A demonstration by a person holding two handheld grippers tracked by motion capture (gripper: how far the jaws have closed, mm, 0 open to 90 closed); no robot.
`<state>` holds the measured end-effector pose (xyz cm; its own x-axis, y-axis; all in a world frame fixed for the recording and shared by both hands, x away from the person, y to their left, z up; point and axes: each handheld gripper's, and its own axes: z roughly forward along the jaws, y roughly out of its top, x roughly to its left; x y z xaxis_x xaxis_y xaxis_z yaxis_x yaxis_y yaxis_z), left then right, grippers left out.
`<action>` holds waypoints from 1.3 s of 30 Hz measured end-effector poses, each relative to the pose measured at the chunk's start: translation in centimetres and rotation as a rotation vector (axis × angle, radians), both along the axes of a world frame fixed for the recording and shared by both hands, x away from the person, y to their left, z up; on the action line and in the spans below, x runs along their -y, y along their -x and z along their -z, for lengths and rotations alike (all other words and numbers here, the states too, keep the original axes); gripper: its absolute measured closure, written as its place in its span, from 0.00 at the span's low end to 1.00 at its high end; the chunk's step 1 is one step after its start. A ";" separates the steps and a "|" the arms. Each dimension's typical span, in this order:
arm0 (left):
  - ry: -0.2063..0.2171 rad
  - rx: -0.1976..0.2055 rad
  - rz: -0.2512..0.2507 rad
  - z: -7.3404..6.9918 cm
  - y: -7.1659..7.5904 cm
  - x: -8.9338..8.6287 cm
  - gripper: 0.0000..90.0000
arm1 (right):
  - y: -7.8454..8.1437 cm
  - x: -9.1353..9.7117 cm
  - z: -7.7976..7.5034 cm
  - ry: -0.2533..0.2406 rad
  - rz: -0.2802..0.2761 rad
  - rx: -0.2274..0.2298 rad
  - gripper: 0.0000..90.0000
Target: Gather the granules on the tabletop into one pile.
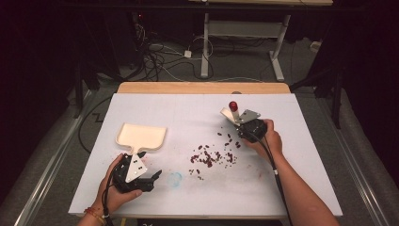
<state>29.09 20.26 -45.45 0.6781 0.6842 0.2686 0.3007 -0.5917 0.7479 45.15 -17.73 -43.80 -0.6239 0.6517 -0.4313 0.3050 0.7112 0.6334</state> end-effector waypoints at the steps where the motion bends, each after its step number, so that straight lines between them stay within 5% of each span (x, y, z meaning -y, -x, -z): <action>1: 0.002 -0.001 0.001 0.0 0.0 0.0 0.21 | 0.2 -0.6 0.3 0.015 -0.011 0.002 0.75; 12: -0.007 -0.008 0.002 0.1 -0.1 -0.2 0.21 | 2.7 -2.7 0.3 -0.025 -0.105 -0.012 0.75; 26: -0.006 -0.010 0.013 0.1 0.0 -0.2 0.21 | 6.4 -6.0 0.2 0.017 -0.237 -0.016 0.74; 32: -0.012 -0.014 0.017 0.1 0.0 -0.3 0.21 | 7.1 -5.9 -0.3 0.026 -0.278 -0.027 0.75; 39: -0.010 -0.016 0.020 0.1 0.1 -0.2 0.21 | 6.7 -4.8 -1.2 -0.018 -0.280 -0.017 0.75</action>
<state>29.03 20.44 -45.54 0.6958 0.6679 0.2641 0.3010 -0.6050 0.7371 38.46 -12.91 -42.64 -0.7877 0.4606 -0.4091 0.1088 0.7576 0.6436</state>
